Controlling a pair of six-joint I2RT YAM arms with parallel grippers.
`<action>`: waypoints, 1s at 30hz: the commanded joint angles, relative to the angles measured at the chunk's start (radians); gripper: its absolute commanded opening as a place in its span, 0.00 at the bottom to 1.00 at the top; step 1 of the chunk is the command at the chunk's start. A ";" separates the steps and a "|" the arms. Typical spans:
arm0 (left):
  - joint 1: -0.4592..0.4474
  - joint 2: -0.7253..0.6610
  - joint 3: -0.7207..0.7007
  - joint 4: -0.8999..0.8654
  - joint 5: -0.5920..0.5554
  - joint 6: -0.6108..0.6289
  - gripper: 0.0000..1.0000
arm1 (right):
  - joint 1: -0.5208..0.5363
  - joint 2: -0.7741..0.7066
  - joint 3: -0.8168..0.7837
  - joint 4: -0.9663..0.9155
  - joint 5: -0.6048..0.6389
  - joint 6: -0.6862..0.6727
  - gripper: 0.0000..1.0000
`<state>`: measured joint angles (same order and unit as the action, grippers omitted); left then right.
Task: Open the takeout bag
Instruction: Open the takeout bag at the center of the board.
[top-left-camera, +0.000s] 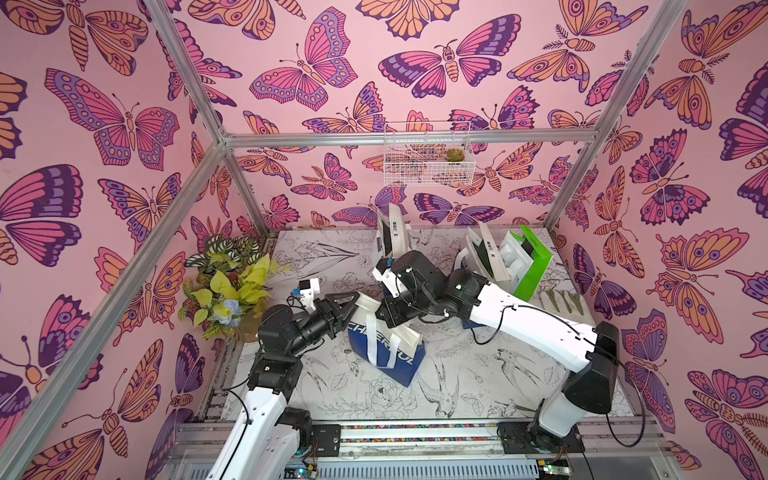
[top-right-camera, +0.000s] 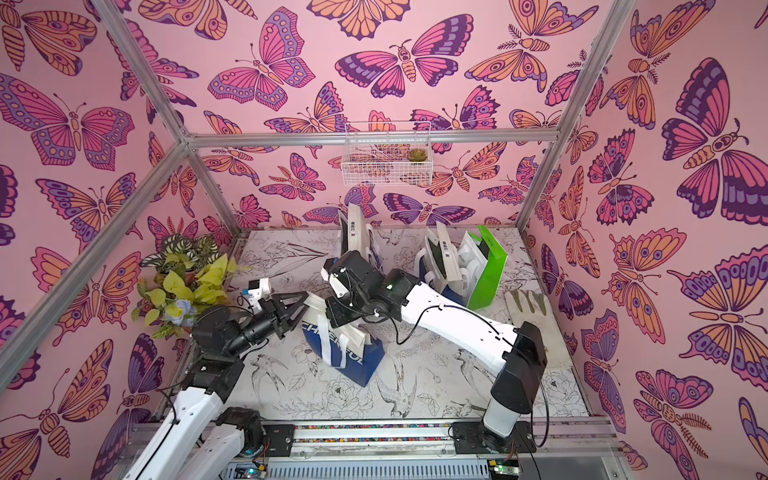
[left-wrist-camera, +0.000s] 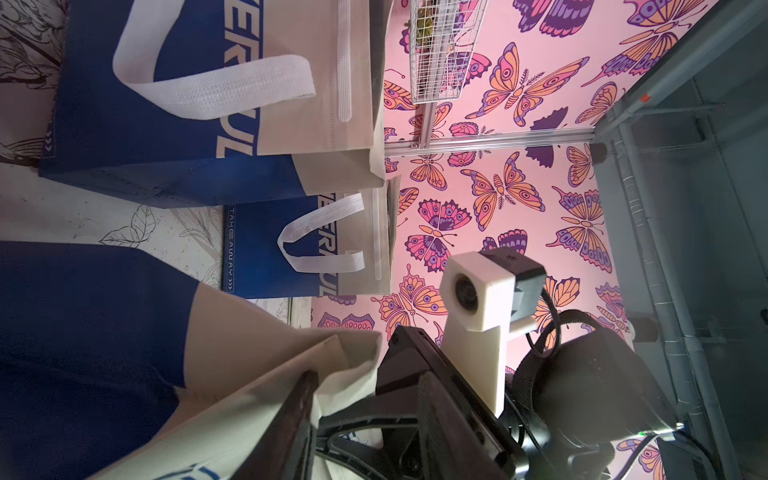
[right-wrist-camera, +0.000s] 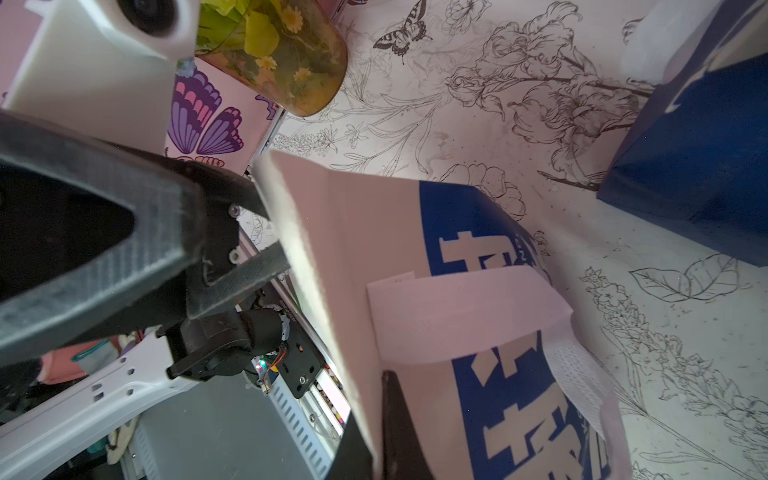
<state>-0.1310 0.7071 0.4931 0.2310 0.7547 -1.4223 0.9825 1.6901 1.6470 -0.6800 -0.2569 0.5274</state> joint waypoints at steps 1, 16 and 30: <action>-0.002 0.011 -0.005 0.068 0.037 -0.002 0.42 | -0.017 -0.029 -0.015 0.086 -0.118 0.035 0.00; -0.056 0.061 0.040 0.067 0.016 0.041 0.26 | -0.051 -0.024 -0.045 0.112 -0.194 0.056 0.00; -0.098 0.002 0.151 -0.341 -0.150 0.124 0.00 | 0.206 -0.166 -0.055 -0.042 0.755 -0.163 0.49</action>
<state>-0.2161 0.7486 0.5915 0.0822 0.6926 -1.3525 1.0935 1.5570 1.5986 -0.6781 0.1009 0.4747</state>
